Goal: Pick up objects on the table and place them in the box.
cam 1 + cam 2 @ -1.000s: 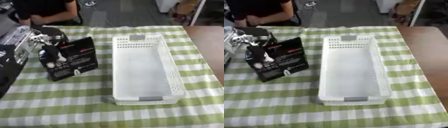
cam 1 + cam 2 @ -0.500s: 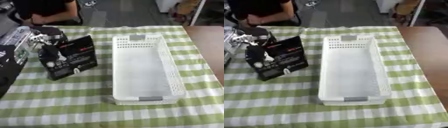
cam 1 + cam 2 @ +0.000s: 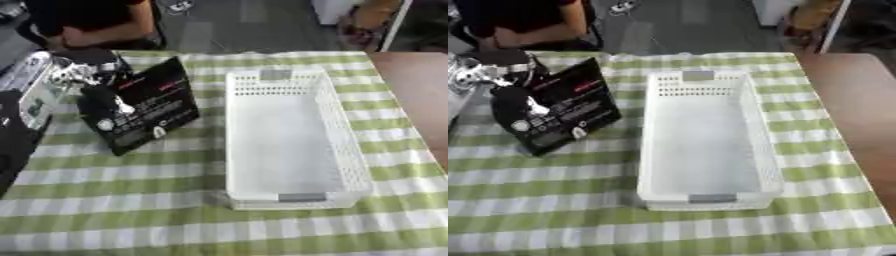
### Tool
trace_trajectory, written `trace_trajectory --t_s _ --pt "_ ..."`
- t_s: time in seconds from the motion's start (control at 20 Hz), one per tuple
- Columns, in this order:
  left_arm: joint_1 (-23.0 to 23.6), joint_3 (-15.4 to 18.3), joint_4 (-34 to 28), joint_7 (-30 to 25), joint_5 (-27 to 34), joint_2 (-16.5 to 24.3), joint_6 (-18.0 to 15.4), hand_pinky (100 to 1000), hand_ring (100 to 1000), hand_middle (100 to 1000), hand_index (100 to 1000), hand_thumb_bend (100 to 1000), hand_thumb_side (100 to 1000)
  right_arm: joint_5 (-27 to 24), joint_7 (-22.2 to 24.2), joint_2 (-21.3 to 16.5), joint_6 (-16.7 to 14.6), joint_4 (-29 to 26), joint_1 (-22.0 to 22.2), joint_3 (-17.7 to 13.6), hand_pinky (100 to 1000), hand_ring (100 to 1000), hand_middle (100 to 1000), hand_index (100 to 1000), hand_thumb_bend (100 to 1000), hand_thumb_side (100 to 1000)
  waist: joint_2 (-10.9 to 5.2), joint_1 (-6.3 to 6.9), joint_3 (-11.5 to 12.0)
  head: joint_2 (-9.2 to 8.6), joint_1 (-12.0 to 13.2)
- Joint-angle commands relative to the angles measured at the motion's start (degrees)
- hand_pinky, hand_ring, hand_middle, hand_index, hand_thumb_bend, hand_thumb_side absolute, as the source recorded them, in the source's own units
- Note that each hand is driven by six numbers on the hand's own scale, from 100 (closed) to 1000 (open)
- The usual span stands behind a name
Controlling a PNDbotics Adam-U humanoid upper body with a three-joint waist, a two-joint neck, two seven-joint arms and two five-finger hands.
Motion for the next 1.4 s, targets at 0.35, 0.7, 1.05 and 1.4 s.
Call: trace_trajectory --t_s 0.35,0.7,1.05,1.4 --pt "-3.16 2.78 -7.19 1.09 5.30 3.39 2.79 100 100 205 194 100 321 -0.19 0.12 -1.03 0.24 -0.97 -0.04 -0.44 764 810 770 887 100 717 -0.64 0.05 0.25 0.01 -0.24" --pt "-9.03 1.09 -9.67 0.33 6.16 0.86 2.45 100 100 206 197 100 309 -0.43 0.38 -1.08 0.29 -0.97 0.01 -0.23 765 810 770 887 100 713 -0.81 0.11 0.29 0.01 0.03" --pt "-17.73 -2.03 -7.26 -1.66 4.35 -7.44 0.85 100 100 206 200 108 300 -0.89 0.90 -1.09 0.26 -0.97 -0.14 0.22 765 810 770 887 100 710 -1.01 0.11 -0.51 0.01 0.89" --pt "-21.43 -4.28 -4.31 -3.14 1.93 -15.29 -1.57 100 100 206 201 106 309 -1.30 1.31 -1.00 0.19 -0.97 -0.34 0.49 765 811 770 888 100 709 -1.09 -0.05 -1.08 0.01 1.43"
